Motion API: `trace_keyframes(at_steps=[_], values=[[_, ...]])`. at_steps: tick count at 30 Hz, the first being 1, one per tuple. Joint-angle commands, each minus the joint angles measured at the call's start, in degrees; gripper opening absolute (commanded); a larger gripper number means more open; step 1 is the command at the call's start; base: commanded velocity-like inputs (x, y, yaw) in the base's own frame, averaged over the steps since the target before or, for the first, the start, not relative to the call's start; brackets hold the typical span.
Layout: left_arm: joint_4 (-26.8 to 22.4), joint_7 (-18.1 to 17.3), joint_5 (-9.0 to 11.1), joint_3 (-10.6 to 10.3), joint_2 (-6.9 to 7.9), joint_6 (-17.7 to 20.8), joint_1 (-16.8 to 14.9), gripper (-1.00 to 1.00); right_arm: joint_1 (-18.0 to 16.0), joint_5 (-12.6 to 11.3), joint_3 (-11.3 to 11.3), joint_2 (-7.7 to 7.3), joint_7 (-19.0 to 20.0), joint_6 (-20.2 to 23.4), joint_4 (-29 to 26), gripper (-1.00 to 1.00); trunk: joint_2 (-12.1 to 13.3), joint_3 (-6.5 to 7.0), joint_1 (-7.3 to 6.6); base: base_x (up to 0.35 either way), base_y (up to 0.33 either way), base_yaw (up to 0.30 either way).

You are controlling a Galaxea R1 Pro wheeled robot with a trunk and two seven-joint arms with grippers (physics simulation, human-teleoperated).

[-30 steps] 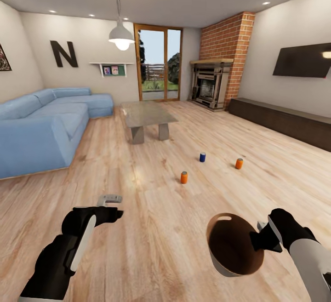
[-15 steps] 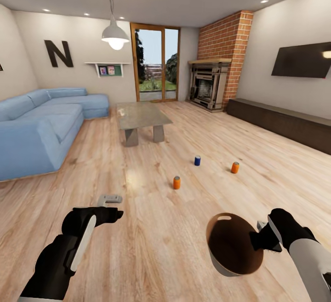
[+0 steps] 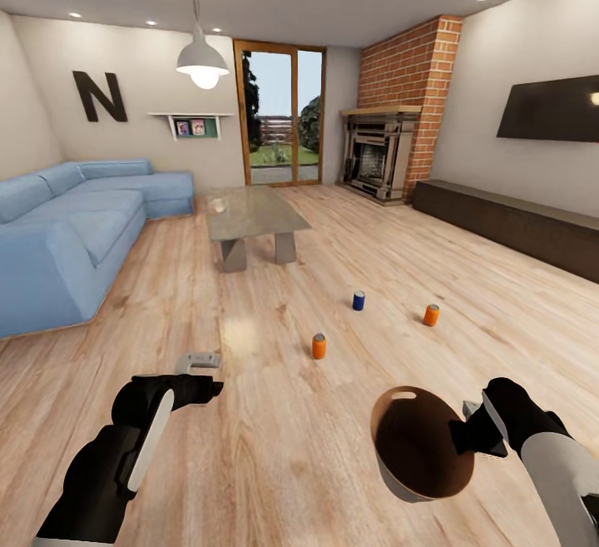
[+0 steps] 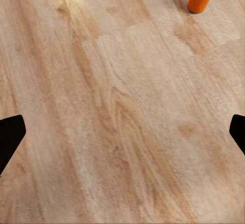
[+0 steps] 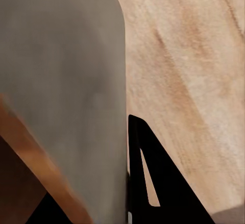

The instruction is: Put the three can of soda from the living room inside the tash can in the kitchen.

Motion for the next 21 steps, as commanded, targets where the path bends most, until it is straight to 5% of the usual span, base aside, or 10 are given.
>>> trace_keyframes(at_steps=[1, 21], values=[[0.0, 0.0, 0.0, 0.0, 0.0, 0.0, 0.0, 1.0, -0.03, -1.41, -0.17, 0.01, 0.32, 0.2, 0.0, -1.0, 0.0, 0.01, 0.0, 0.322, -0.001, 0.0], [-0.02, 0.06, 0.05, 0.08, 0.0, 0.0, 0.01, 1.0, -0.03, -1.26, 0.36, 0.1, 0.3, 0.2, -0.15, -1.0, 0.0, 0.01, 0.0, 0.304, 0.0, 0.0]])
